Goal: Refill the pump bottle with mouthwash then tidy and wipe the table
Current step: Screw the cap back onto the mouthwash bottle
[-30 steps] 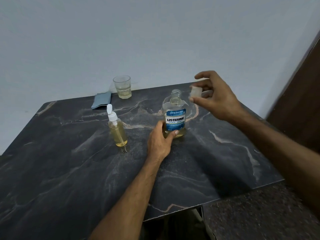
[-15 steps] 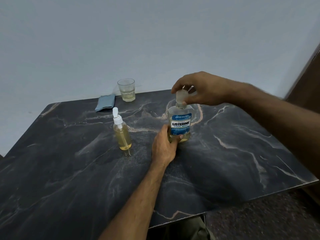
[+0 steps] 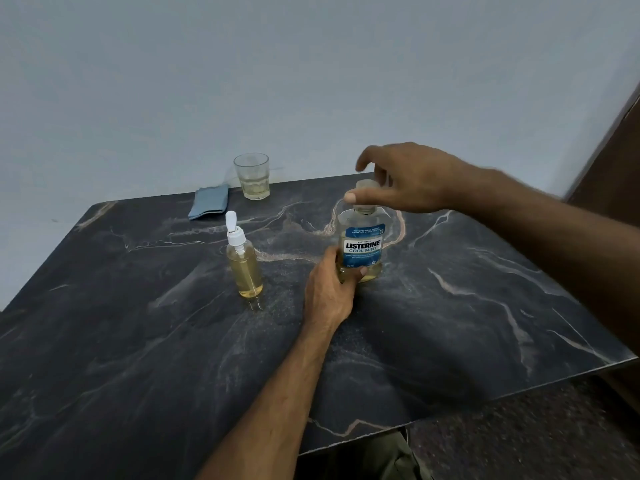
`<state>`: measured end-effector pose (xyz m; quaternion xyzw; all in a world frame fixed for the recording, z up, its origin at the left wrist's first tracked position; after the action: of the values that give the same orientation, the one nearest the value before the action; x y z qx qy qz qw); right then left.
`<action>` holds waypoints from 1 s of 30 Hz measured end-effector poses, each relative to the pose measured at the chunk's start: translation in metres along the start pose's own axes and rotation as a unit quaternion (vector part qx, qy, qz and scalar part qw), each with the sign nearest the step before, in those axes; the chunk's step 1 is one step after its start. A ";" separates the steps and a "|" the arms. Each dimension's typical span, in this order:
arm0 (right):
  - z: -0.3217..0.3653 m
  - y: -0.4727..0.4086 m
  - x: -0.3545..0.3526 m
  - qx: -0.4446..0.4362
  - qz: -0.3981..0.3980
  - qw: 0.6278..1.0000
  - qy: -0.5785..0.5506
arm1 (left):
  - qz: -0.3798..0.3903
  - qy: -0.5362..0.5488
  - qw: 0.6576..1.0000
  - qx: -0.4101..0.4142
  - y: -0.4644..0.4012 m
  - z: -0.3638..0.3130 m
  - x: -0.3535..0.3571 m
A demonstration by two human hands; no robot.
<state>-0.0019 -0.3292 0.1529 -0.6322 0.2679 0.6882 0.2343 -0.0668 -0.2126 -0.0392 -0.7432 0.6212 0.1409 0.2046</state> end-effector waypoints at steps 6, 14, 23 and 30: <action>0.002 0.004 -0.006 -0.072 0.081 0.994 0.007 | 0.000 -0.005 1.000 -0.001 -0.001 0.001 0.000; -0.002 -0.004 0.004 0.002 0.012 0.998 0.059 | -0.002 -0.009 1.000 -0.005 0.000 0.000 0.000; -0.004 -0.006 0.011 -0.061 0.068 0.996 0.017 | 0.003 -0.018 1.000 -0.014 0.000 -0.001 0.000; -0.001 -0.009 0.017 -0.013 0.035 0.999 0.023 | 0.013 -0.011 1.000 -0.016 0.001 -0.005 -0.001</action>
<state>0.0031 -0.3231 0.1355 -0.6413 0.2858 0.6847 0.1956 -0.0680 -0.2139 -0.0345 -0.7365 0.6263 0.1622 0.1975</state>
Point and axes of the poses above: each hand's wrist, its own y-axis away from the middle knuckle, its own x-axis out of the palm, z = x × y, the point moved 3 cm from there along -y, towards the middle knuckle, and after that the axes turned 15 degrees about z, right-handed, at the moved point
